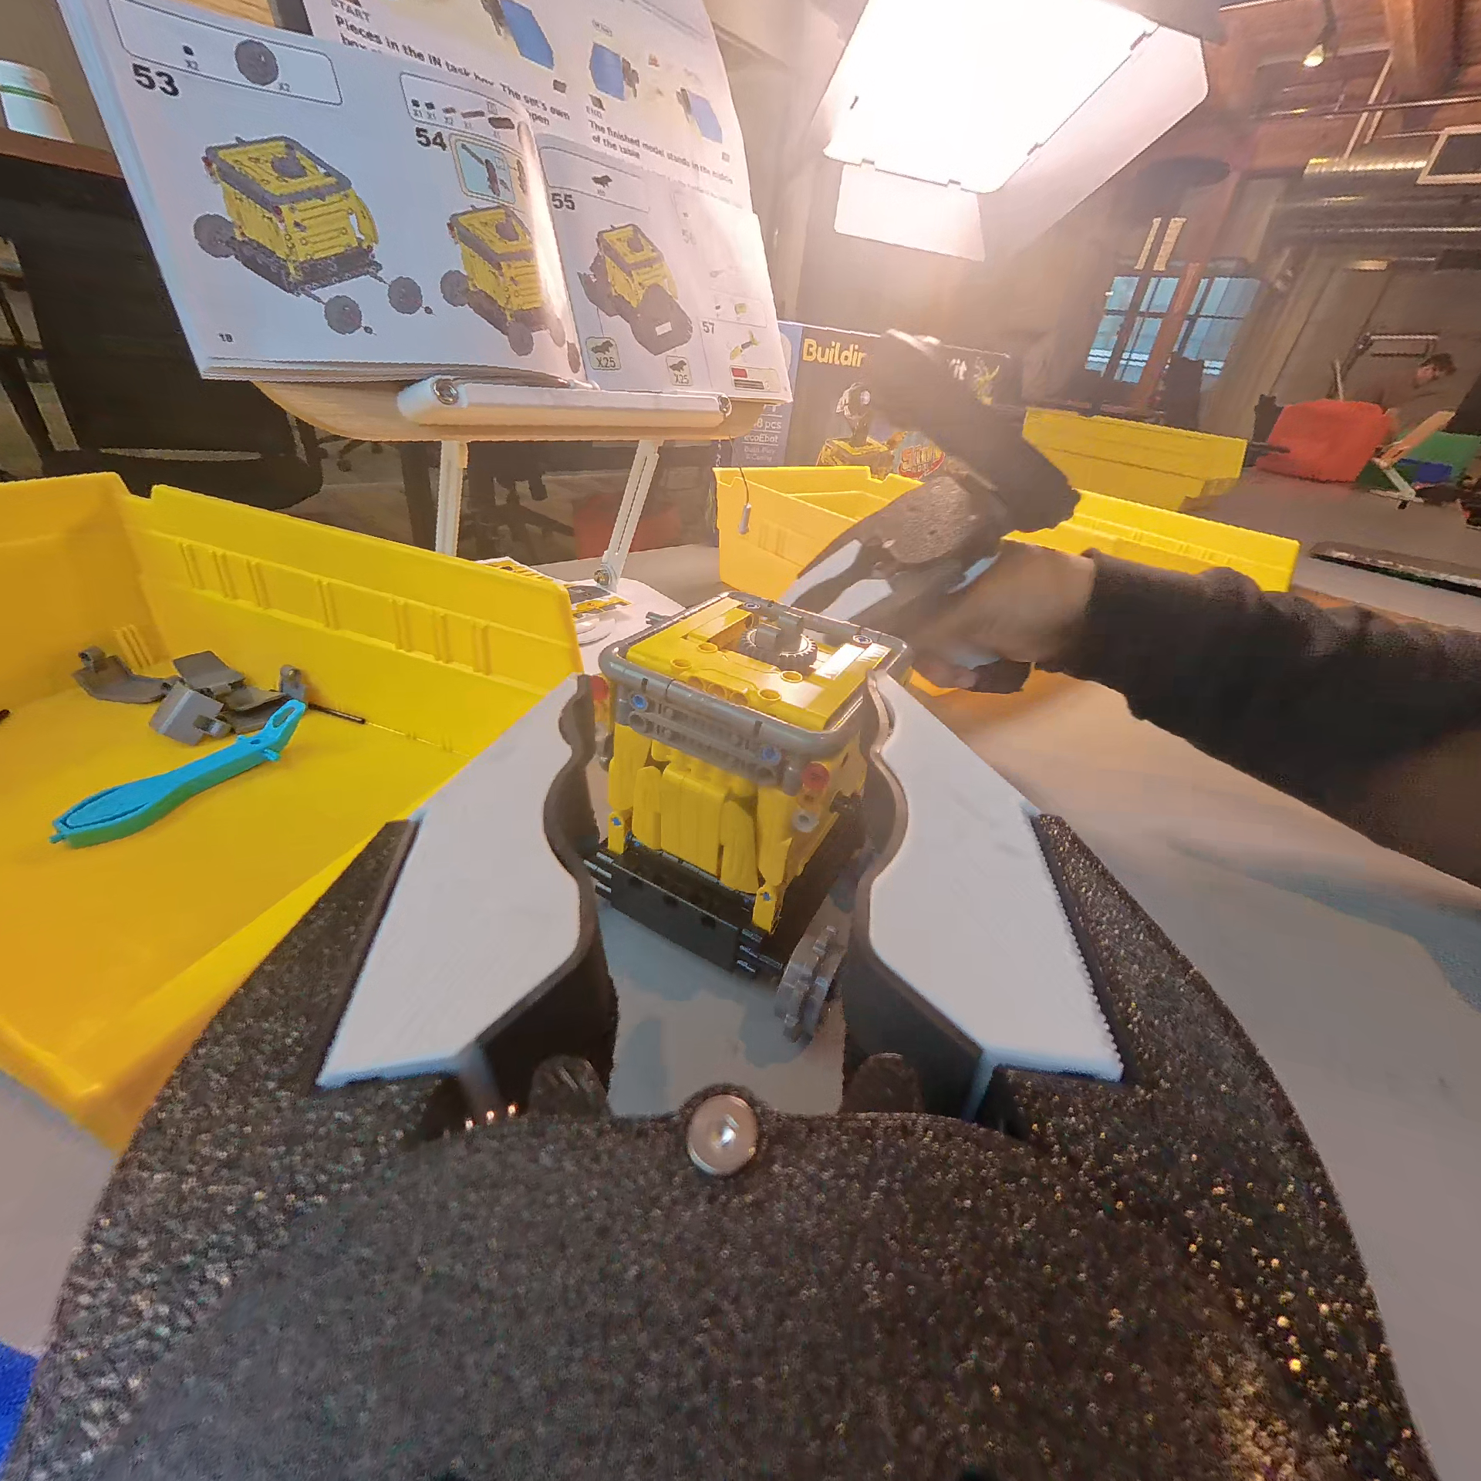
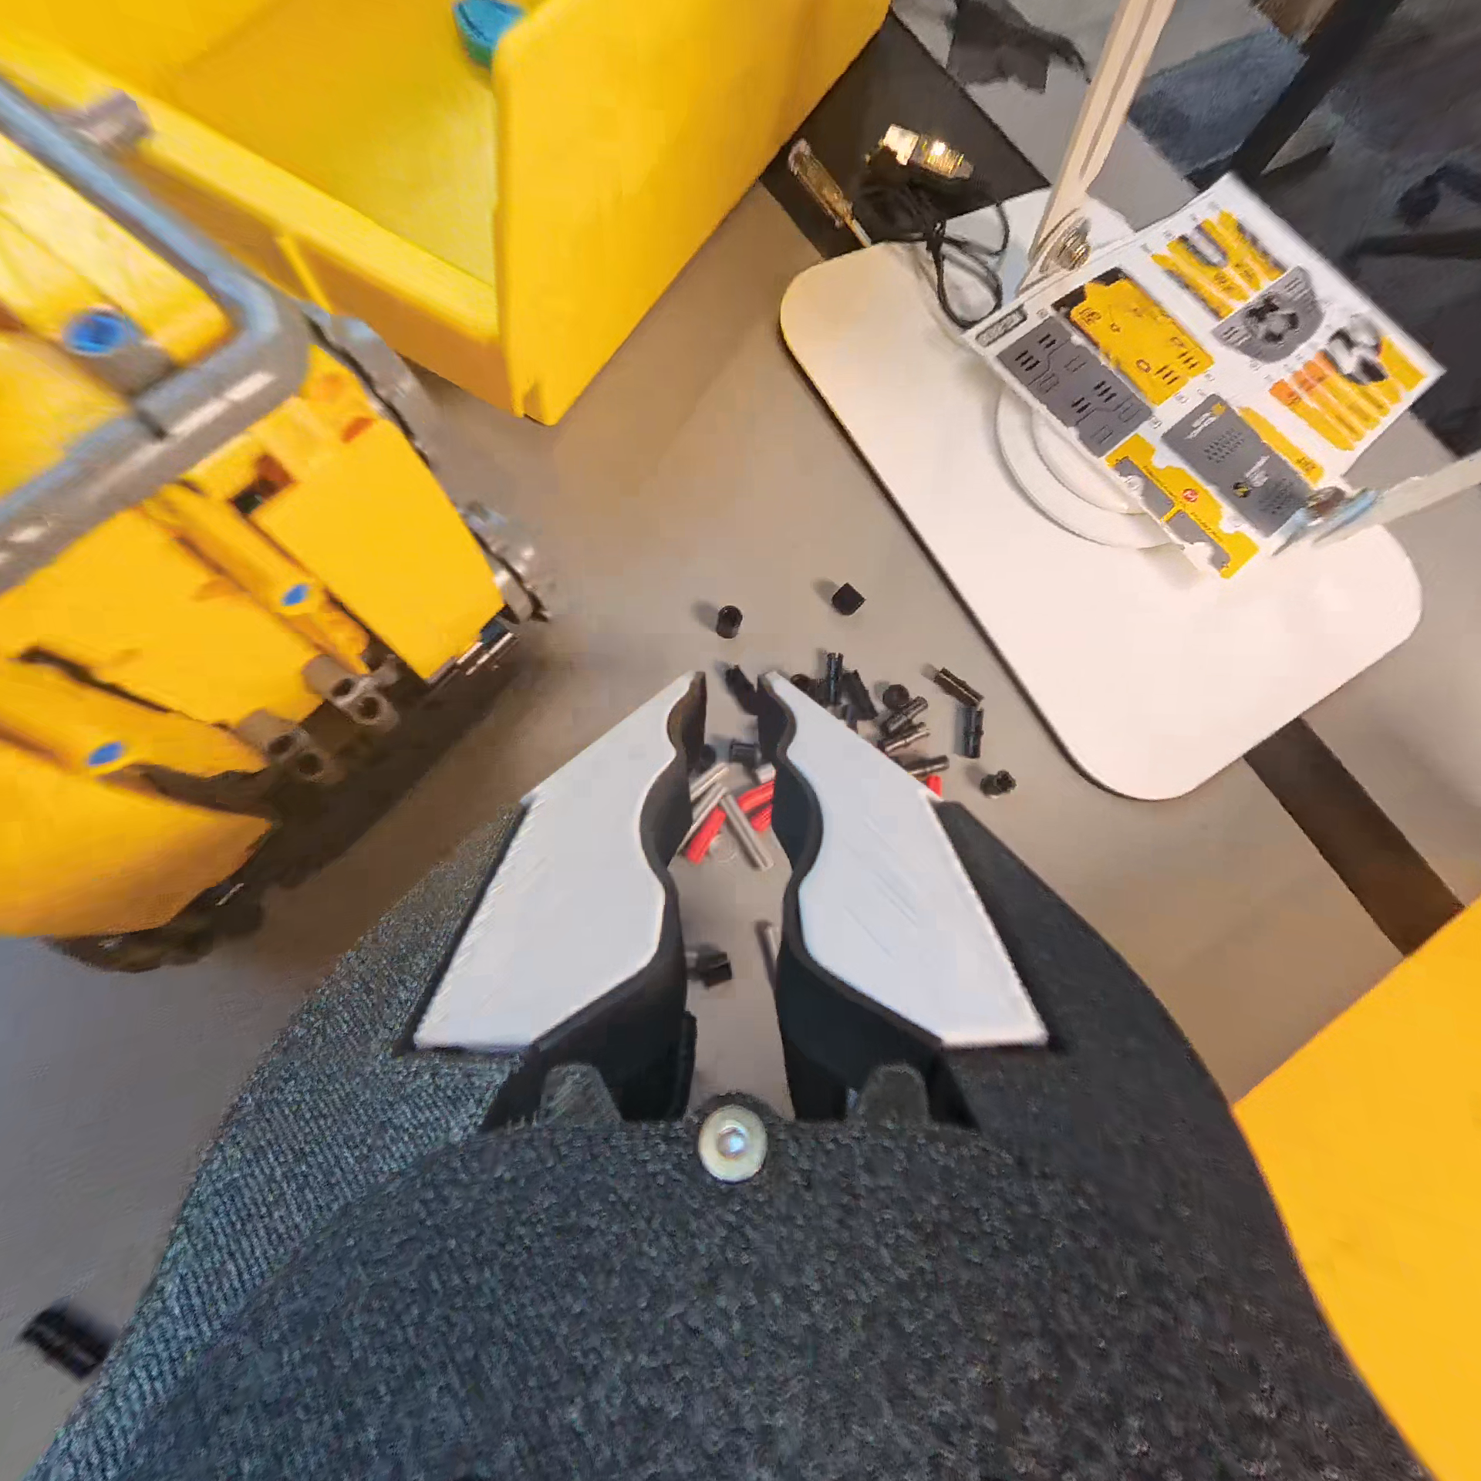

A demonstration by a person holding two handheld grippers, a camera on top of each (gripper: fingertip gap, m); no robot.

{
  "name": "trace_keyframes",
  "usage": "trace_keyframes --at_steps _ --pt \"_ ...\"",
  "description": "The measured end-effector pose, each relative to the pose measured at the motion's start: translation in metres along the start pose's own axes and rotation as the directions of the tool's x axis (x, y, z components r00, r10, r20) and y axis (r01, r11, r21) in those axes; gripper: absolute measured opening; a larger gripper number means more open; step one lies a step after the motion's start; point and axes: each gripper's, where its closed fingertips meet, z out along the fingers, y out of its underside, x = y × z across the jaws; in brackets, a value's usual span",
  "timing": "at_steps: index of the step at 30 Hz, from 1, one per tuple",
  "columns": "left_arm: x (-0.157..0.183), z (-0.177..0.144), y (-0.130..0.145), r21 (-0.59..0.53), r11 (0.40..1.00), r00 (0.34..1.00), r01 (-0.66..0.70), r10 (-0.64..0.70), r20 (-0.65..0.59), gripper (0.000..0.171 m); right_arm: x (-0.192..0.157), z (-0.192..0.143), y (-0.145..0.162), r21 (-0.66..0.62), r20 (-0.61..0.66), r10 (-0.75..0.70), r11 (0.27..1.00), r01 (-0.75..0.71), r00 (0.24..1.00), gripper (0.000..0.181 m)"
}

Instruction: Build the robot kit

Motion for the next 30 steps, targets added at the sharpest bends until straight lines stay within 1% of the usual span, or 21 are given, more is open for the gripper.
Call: trace_keyframes --at_steps 1,4,6,9,16,21,23,27,30 --pt "0.000 0.000 0.000 0.002 1.000 1.000 0.004 -0.004 0.000 0.063 0.000 0.008 0.004 -0.040 0.027 -0.011 0.999 0.012 1.000 0.013" --pt "-0.001 0.000 0.000 0.003 1.000 1.000 0.009 -0.009 -0.003 0.063 -0.006 0.021 0.007 -0.097 0.090 -0.053 0.993 0.062 0.995 0.013" --pt "0.000 0.000 0.000 0.001 1.000 1.000 0.009 -0.009 -0.007 0.063 -0.004 0.025 0.012 -0.139 0.089 -0.076 0.986 0.088 0.993 0.013" --pt "0.000 0.000 0.000 0.002 1.000 1.000 0.012 -0.012 -0.010 0.063 -0.003 0.029 0.014 -0.167 0.098 -0.064 0.983 0.080 0.993 0.013" --pt "0.000 0.000 0.000 0.001 1.000 1.000 0.022 -0.022 -0.015 0.063 0.000 0.032 0.015 -0.174 0.108 -0.019 0.984 0.038 0.994 0.012" --pt "0.000 0.001 0.001 -0.002 1.000 1.000 0.022 -0.022 -0.017 0.063 0.000 0.032 0.016 -0.177 0.143 0.061 0.984 -0.035 0.988 0.009" --pt "0.000 0.000 0.000 0.001 1.000 1.000 0.025 -0.025 -0.016 0.063 0.002 0.032 0.017 -0.175 0.145 0.068 0.984 -0.042 0.987 0.006" --pt "-0.001 0.000 0.000 0.003 0.999 0.999 0.034 -0.034 -0.016 0.063 0.000 0.031 0.017 -0.171 0.153 0.072 0.984 -0.046 0.986 0.005" --pt "-0.002 0.000 0.000 0.005 0.999 0.999 0.034 -0.034 -0.016 0.063 -0.006 0.024 0.010 -0.130 0.165 0.078 0.990 -0.056 0.983 0.005"
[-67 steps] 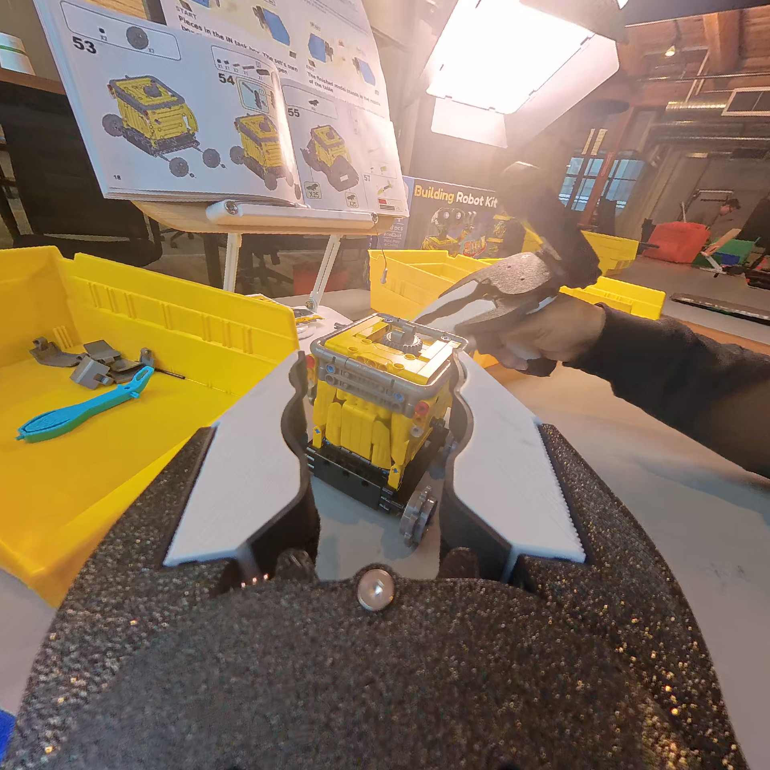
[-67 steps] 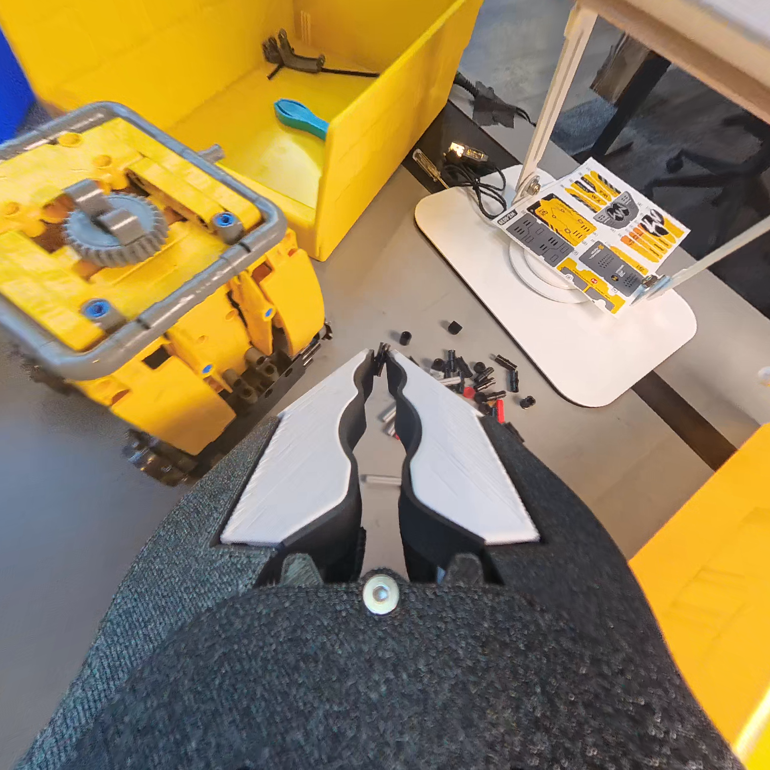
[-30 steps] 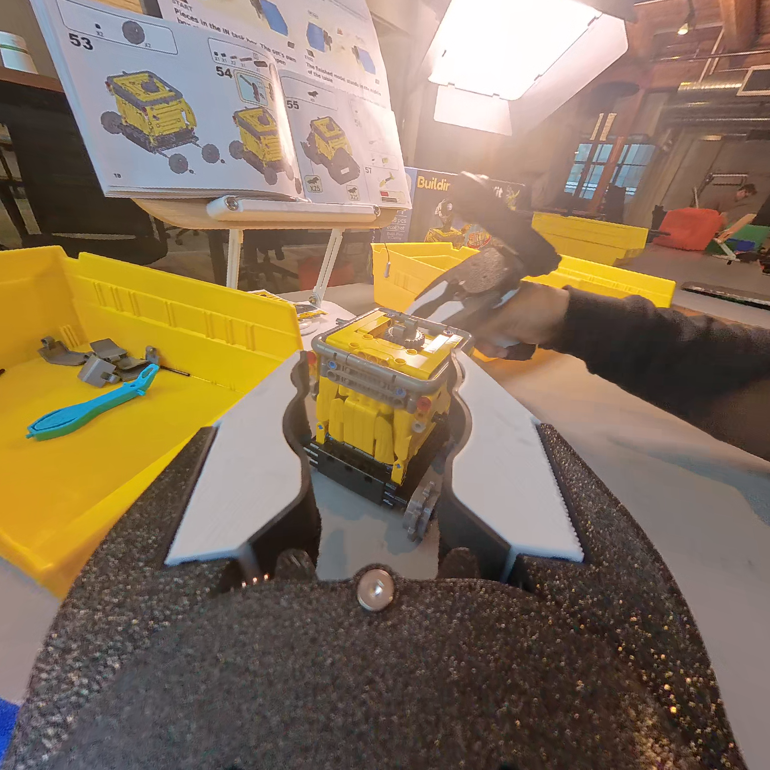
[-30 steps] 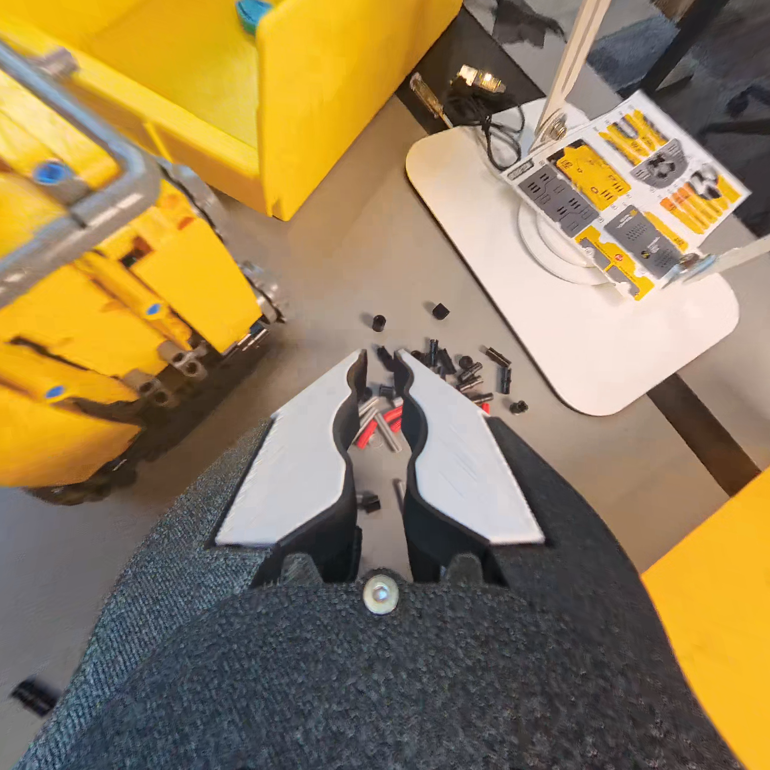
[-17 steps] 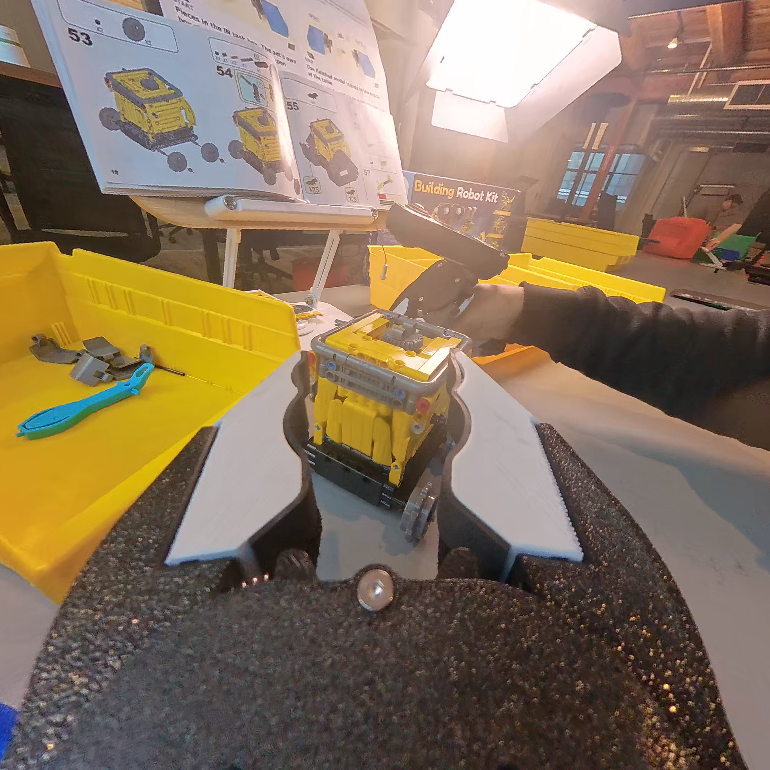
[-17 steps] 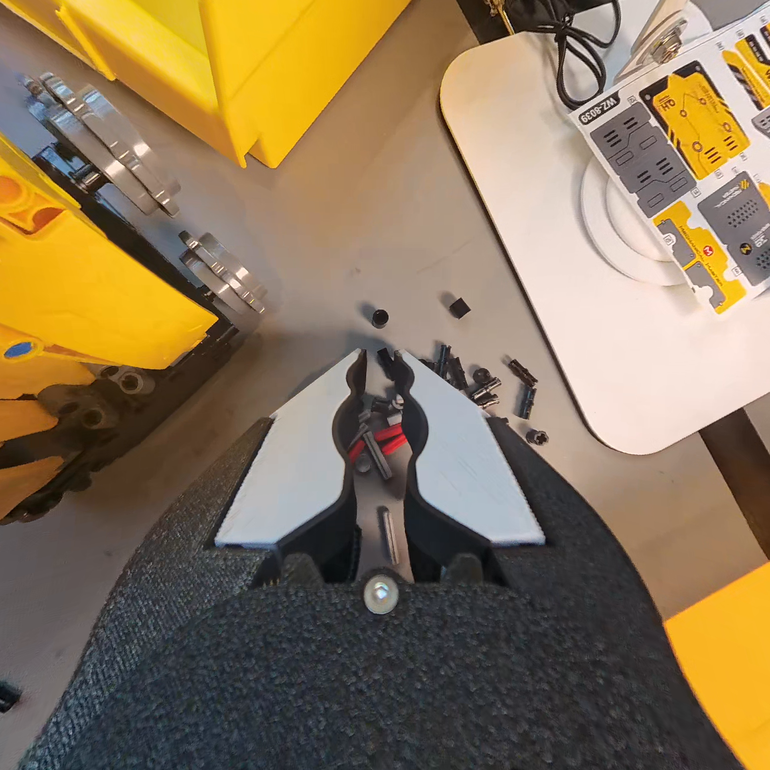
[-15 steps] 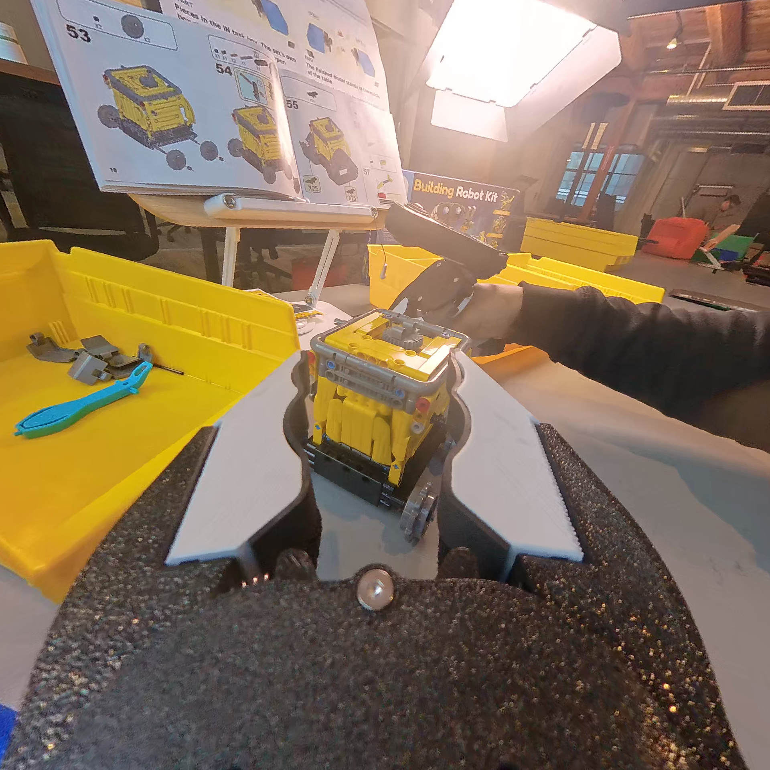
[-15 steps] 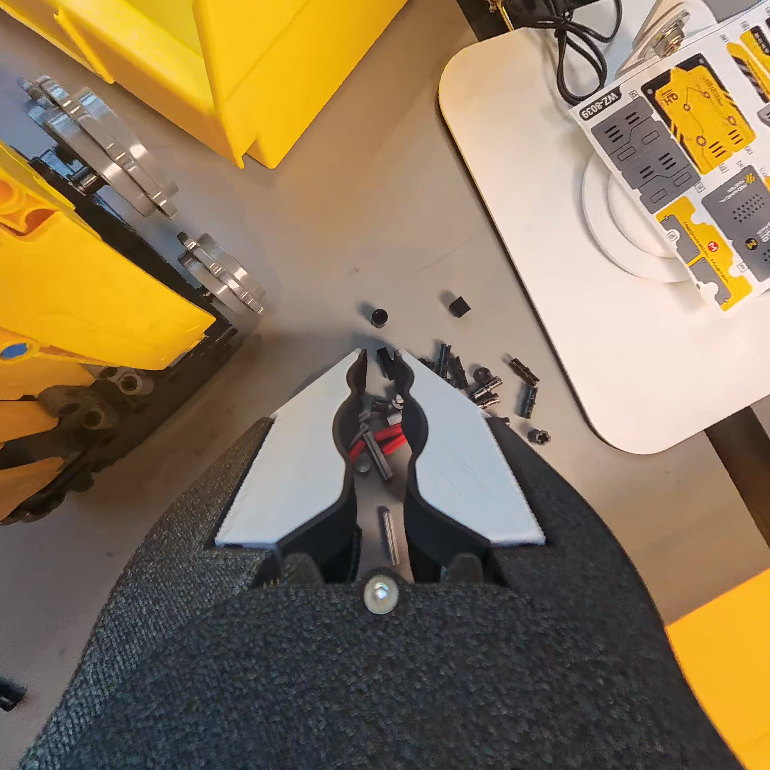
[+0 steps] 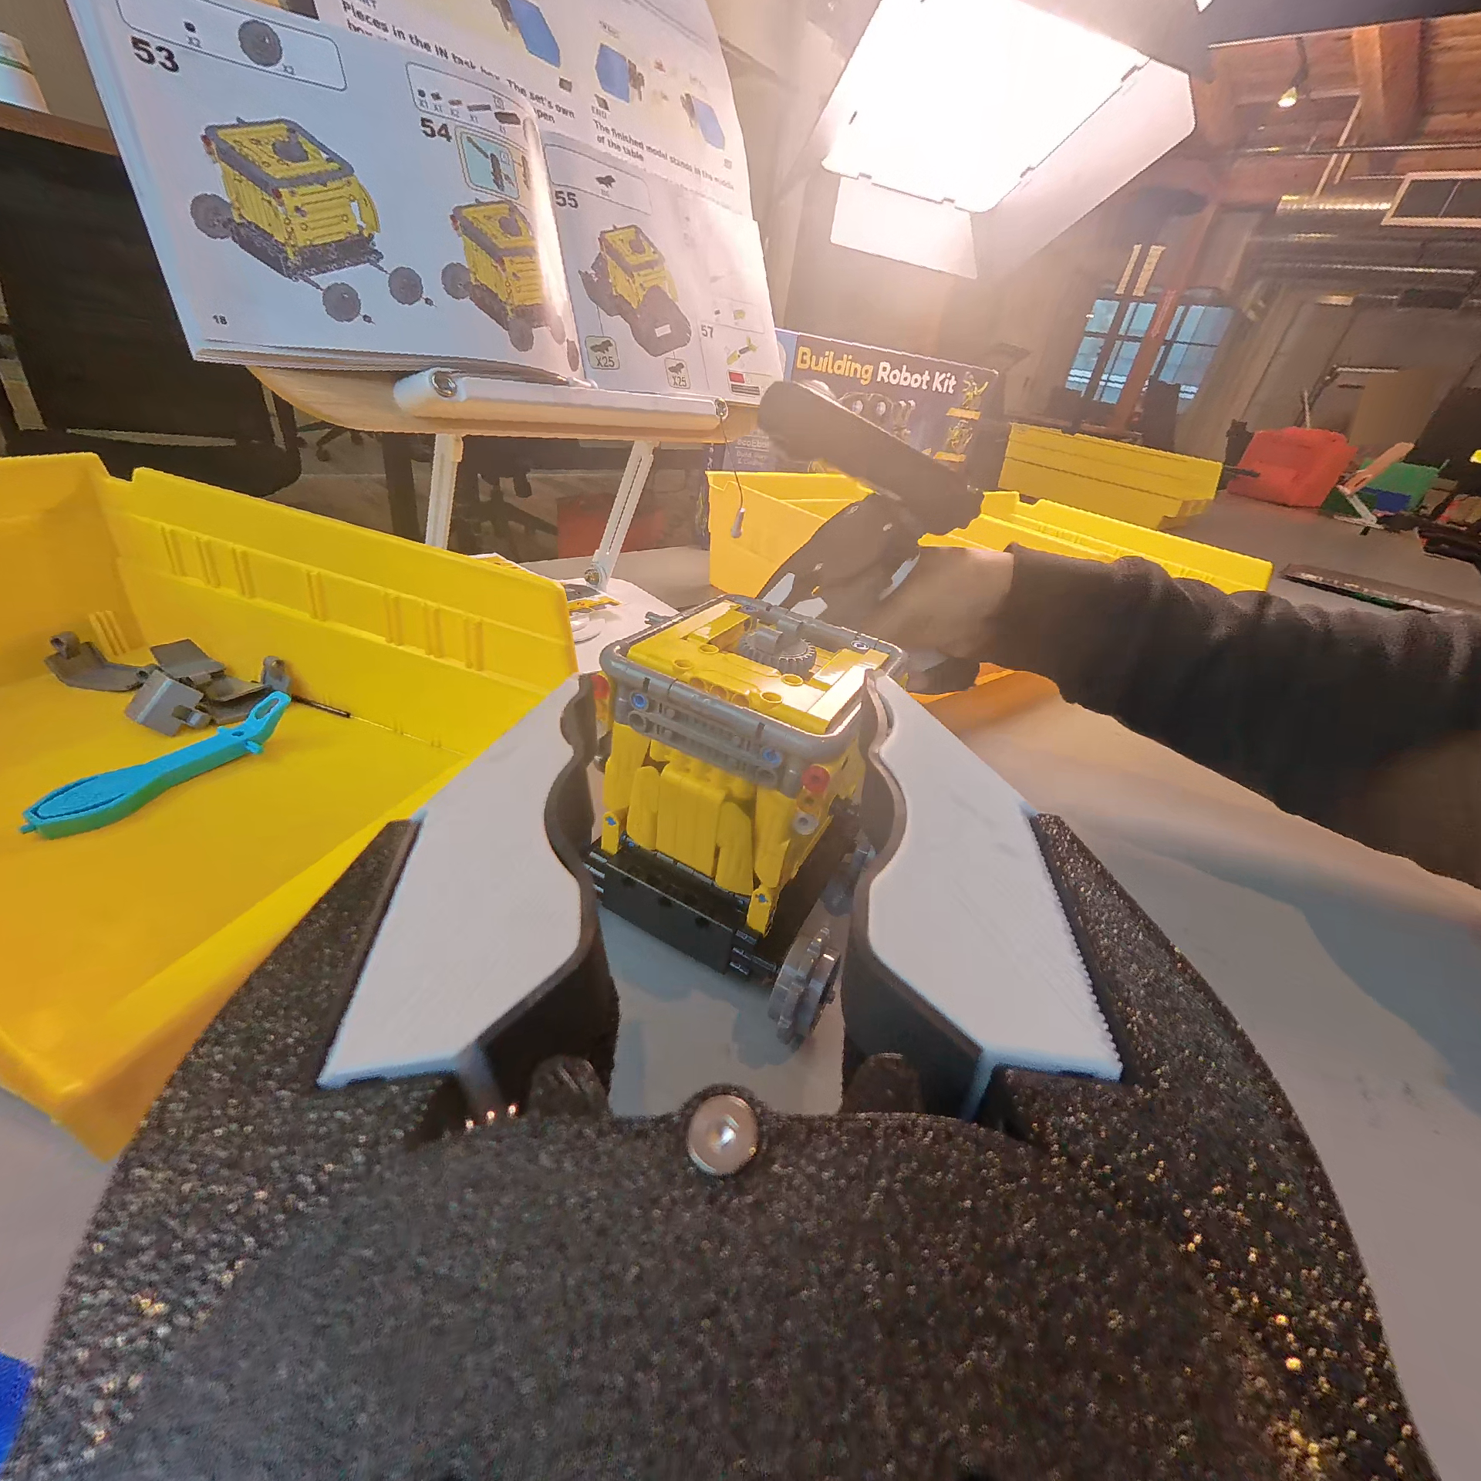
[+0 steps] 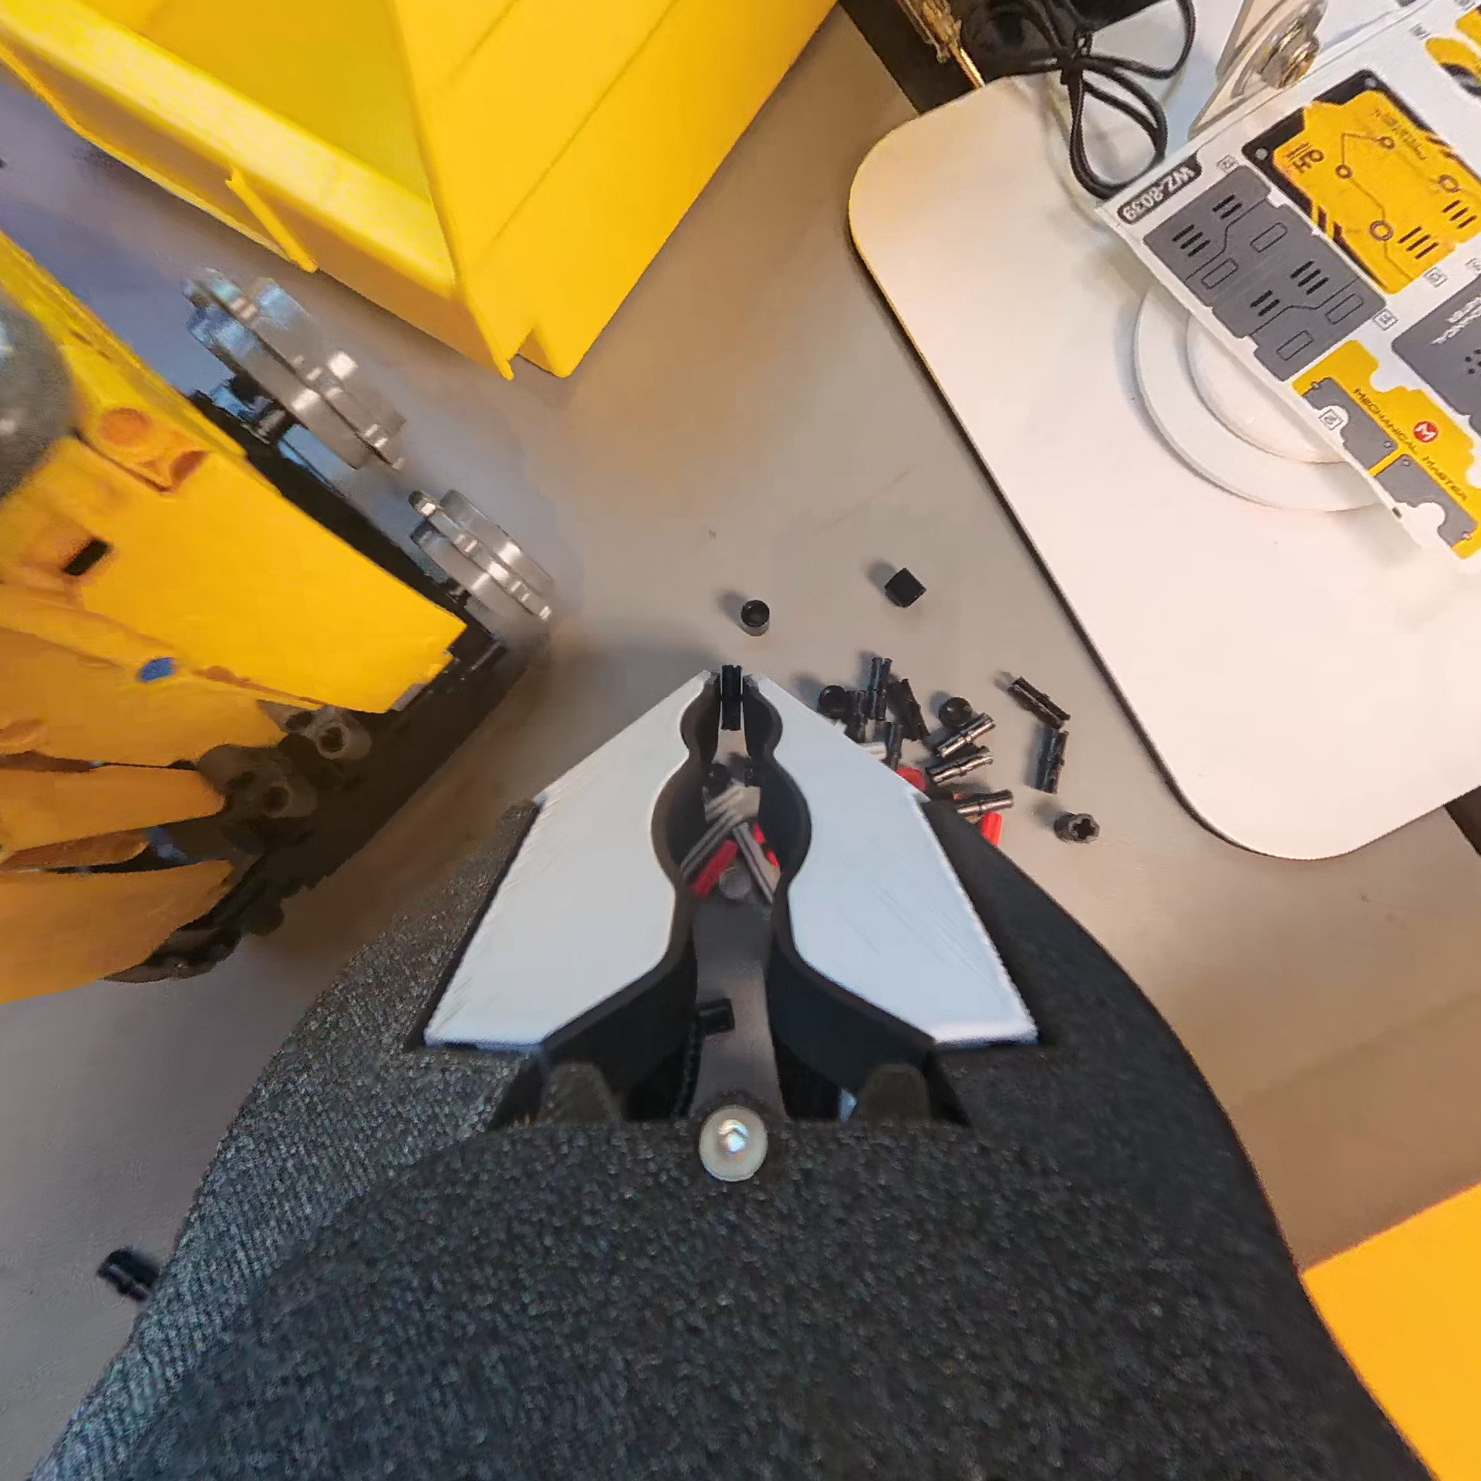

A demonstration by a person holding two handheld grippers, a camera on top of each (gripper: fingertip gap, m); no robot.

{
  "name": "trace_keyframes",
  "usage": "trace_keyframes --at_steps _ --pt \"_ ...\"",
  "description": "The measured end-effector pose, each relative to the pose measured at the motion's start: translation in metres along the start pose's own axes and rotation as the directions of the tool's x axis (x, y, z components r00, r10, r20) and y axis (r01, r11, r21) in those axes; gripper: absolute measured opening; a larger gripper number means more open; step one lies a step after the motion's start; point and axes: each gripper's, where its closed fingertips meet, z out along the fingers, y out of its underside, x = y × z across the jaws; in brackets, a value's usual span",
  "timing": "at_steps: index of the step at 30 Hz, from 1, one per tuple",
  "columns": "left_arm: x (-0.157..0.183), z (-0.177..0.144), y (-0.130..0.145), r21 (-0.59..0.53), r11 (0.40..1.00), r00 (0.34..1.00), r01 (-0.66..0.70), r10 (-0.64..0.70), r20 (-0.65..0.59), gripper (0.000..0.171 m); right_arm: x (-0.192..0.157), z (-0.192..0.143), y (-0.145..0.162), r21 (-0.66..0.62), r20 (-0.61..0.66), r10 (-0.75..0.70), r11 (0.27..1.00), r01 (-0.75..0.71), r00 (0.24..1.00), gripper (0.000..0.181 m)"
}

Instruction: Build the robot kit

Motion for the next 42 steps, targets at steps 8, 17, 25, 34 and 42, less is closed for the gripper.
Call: trace_keyframes --at_steps 8,17,25,34,42 --pt "0.001 0.000 0.000 -0.003 1.000 1.000 -0.007 0.007 -0.004 0.063 -0.020 -0.039 -0.018 0.145 0.011 0.000 0.989 -0.002 1.000 0.005" --pt "0.002 0.000 0.000 -0.001 1.000 1.000 -0.011 0.011 -0.002 0.063 -0.074 -0.095 -0.029 0.409 0.208 -0.103 0.913 0.009 0.973 0.005" --pt "0.002 0.000 0.000 -0.003 1.000 1.000 -0.016 0.016 -0.002 0.062 -0.124 -0.102 0.052 0.244 0.309 -0.271 0.949 0.199 0.912 0.005" --pt "0.002 0.001 0.002 -0.012 1.000 1.000 -0.022 0.022 0.003 0.062 -0.140 -0.091 0.125 0.018 0.310 -0.294 0.953 0.304 0.904 0.005" --pt "0.005 0.003 0.005 -0.033 0.998 0.998 -0.061 0.062 0.013 0.063 -0.136 -0.089 0.128 -0.030 0.247 -0.313 0.944 0.330 0.917 0.006"
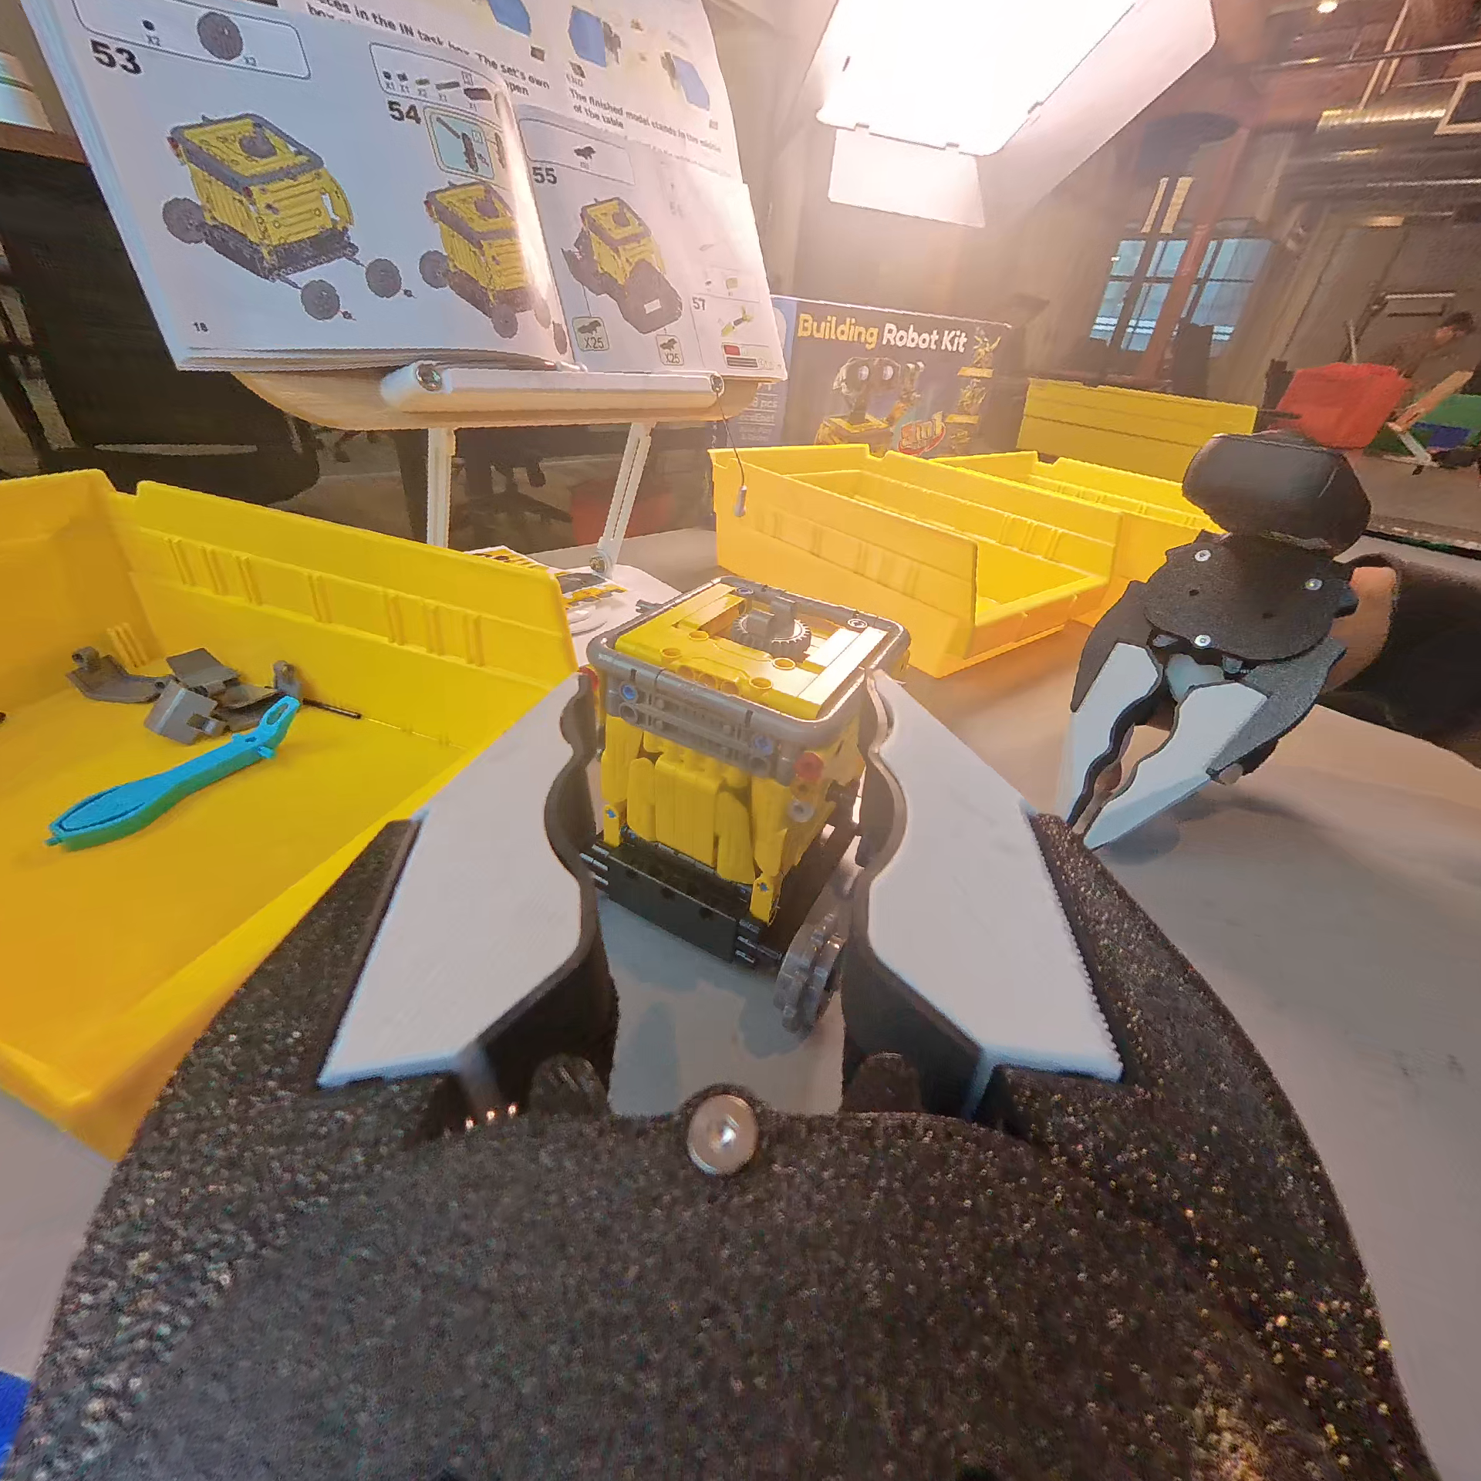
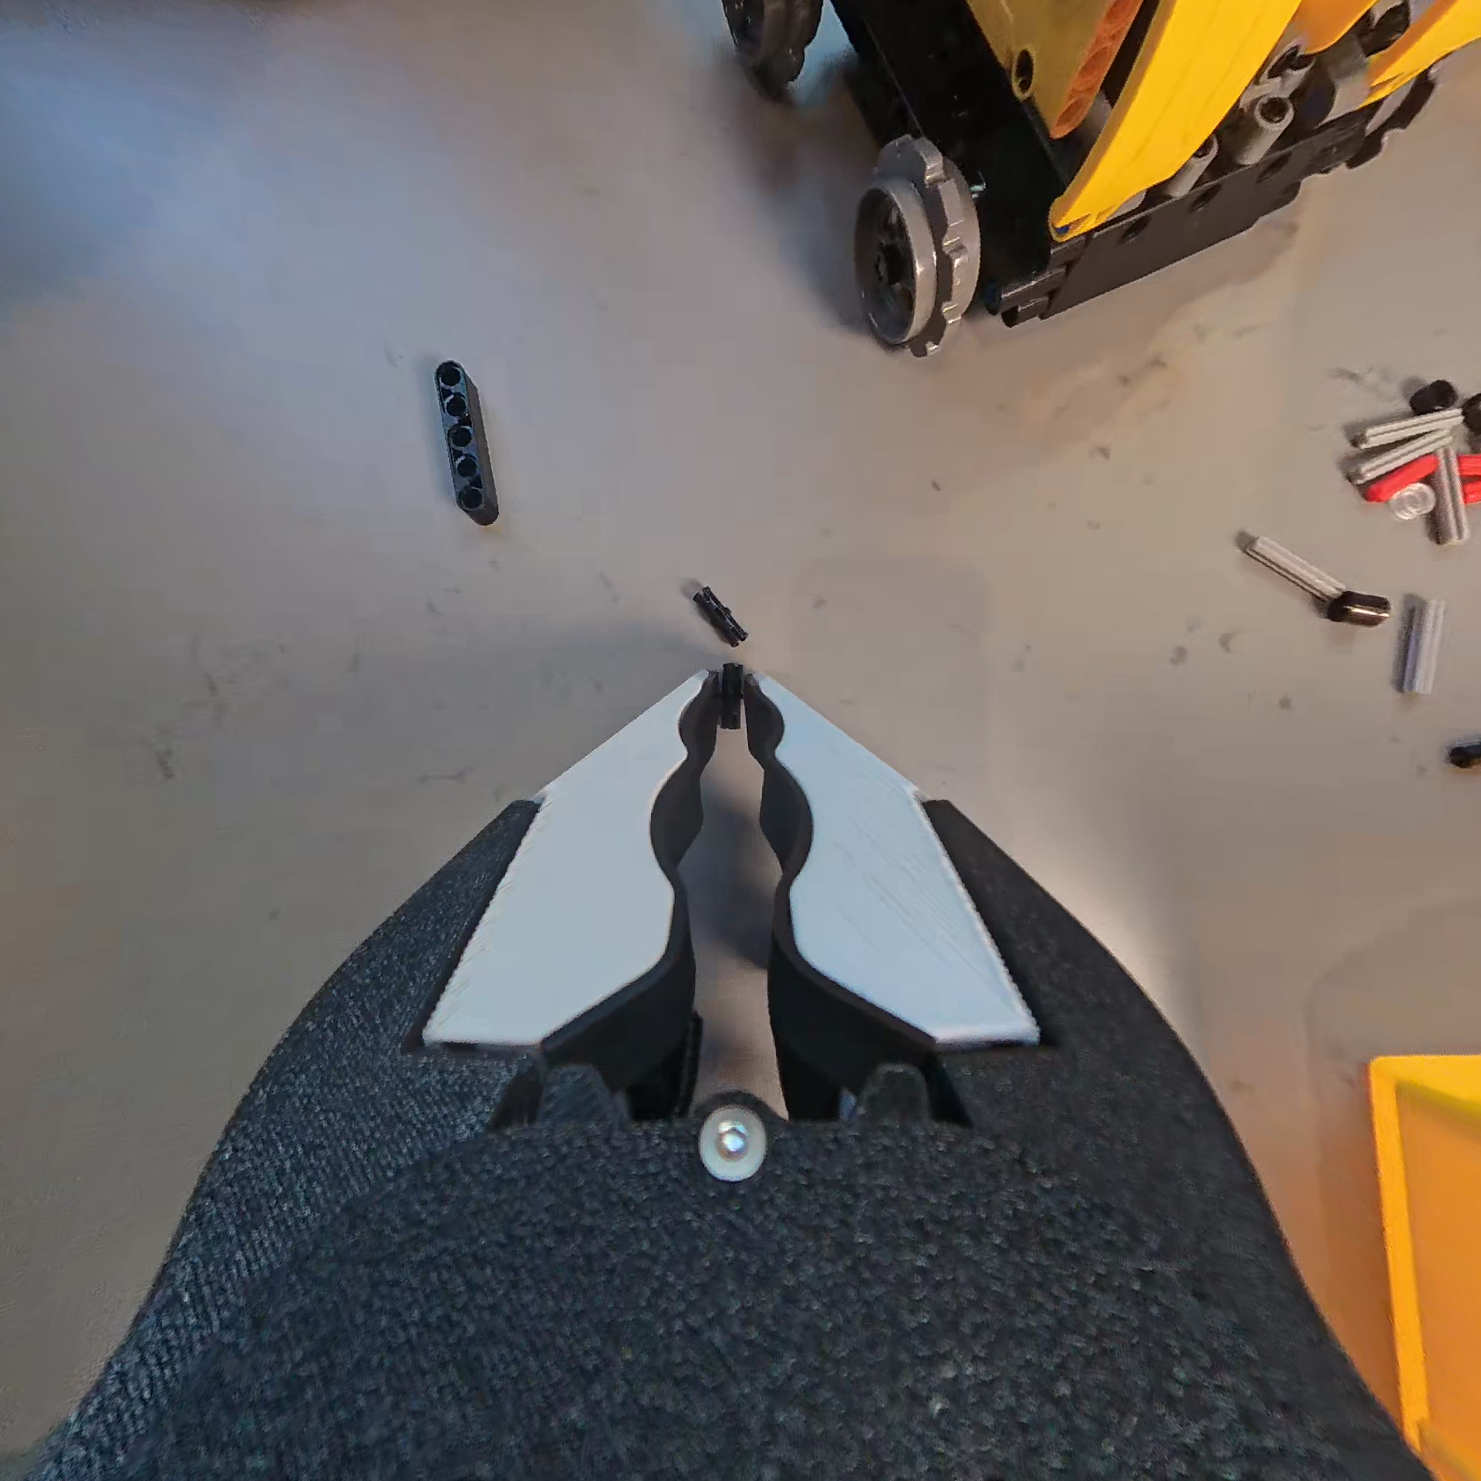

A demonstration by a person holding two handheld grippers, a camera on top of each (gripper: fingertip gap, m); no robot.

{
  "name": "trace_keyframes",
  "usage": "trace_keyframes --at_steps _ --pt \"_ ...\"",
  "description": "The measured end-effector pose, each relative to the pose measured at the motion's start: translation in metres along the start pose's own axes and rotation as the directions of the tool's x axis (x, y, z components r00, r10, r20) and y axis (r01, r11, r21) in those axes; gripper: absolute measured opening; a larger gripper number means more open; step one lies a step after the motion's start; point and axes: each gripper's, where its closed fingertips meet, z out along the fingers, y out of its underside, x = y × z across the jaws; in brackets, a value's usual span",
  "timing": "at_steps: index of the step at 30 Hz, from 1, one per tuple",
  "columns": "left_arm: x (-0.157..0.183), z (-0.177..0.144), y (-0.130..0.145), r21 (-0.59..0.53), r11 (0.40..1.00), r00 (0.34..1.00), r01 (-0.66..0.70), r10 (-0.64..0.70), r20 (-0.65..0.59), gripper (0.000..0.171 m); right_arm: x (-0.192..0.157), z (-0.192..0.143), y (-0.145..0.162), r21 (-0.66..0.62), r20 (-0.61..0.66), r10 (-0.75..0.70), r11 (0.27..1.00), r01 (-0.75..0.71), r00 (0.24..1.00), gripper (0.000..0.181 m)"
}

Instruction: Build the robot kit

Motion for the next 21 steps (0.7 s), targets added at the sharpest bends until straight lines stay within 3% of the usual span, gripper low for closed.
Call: trace_keyframes --at_steps 5,11,17,21 --pt "0.002 0.001 0.001 -0.010 1.000 1.000 -0.024 0.024 0.000 0.063 0.003 -0.002 -0.003 0.000 -0.006 -0.004 1.000 0.004 1.000 0.014" --pt "0.005 0.001 0.001 -0.020 0.998 0.999 -0.053 0.053 -0.005 0.064 0.026 -0.024 -0.041 0.142 -0.082 0.018 0.990 -0.006 0.996 0.024" --pt "0.006 0.001 0.001 -0.024 0.998 0.998 -0.062 0.062 -0.008 0.064 0.085 -0.047 -0.088 0.284 -0.261 0.121 0.958 -0.043 0.958 0.030" --pt "0.005 0.001 0.002 -0.025 0.998 0.998 -0.056 0.056 -0.008 0.064 0.131 -0.050 -0.103 0.302 -0.346 0.195 0.949 -0.087 0.918 0.029"
